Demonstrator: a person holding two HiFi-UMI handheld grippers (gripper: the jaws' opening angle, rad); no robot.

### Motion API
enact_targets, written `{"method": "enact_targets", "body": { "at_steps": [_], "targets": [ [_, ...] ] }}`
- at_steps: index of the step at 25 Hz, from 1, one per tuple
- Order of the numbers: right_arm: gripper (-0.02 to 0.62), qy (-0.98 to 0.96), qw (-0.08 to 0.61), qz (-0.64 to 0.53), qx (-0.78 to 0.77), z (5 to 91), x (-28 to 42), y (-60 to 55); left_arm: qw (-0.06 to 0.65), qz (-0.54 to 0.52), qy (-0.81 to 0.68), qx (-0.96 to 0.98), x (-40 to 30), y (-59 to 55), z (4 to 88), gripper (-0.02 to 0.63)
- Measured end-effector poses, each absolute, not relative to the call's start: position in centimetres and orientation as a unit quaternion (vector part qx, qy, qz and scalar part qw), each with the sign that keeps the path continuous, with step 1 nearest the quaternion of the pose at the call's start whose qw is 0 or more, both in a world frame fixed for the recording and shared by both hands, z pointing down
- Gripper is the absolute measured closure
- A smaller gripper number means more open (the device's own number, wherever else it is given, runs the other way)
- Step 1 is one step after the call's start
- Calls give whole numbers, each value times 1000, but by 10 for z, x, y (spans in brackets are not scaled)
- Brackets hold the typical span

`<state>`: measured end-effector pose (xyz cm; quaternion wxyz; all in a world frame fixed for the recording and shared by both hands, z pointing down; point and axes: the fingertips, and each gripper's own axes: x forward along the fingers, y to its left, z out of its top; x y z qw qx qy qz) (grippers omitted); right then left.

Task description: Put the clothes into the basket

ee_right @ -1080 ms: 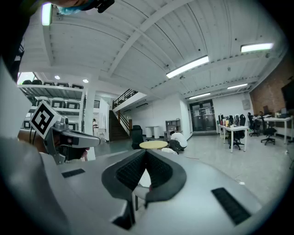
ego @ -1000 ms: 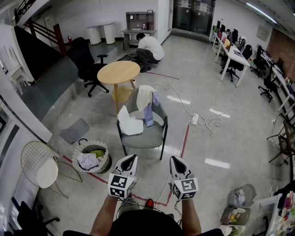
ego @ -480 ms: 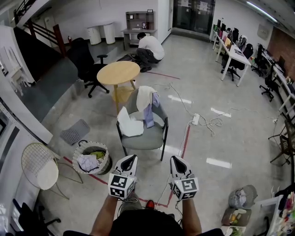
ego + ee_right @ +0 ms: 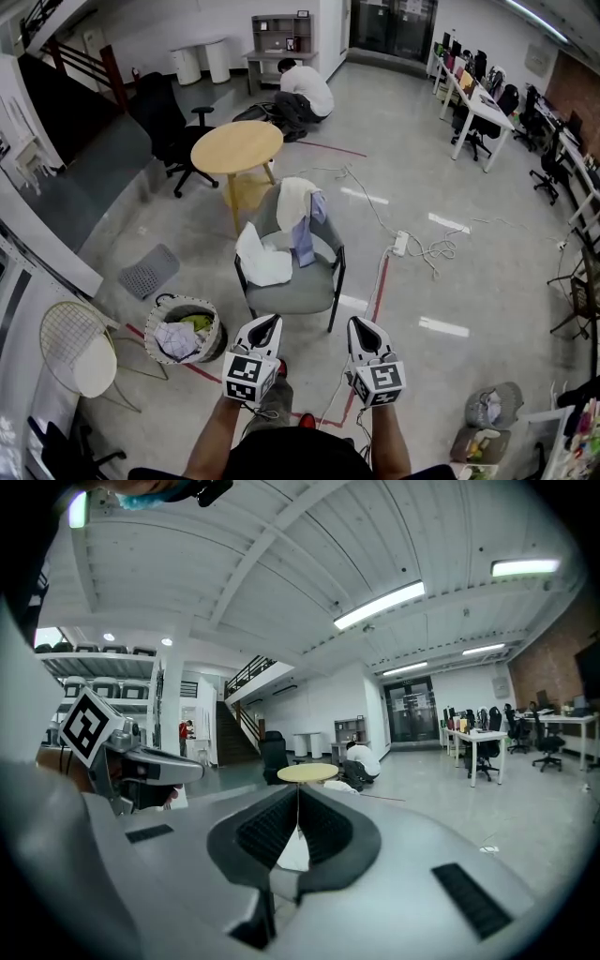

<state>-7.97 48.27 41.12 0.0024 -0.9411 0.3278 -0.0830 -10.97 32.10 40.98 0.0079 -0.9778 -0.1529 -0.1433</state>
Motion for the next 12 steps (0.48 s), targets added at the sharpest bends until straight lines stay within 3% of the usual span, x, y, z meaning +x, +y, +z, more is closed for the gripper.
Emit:
{"method": "enact_targets", "body": {
  "at_steps": [12],
  "targets": [
    [568,324,-16,-94,-941,403,18,404,-10,-141,-169,-975,0,254,406,600]
  ]
}}
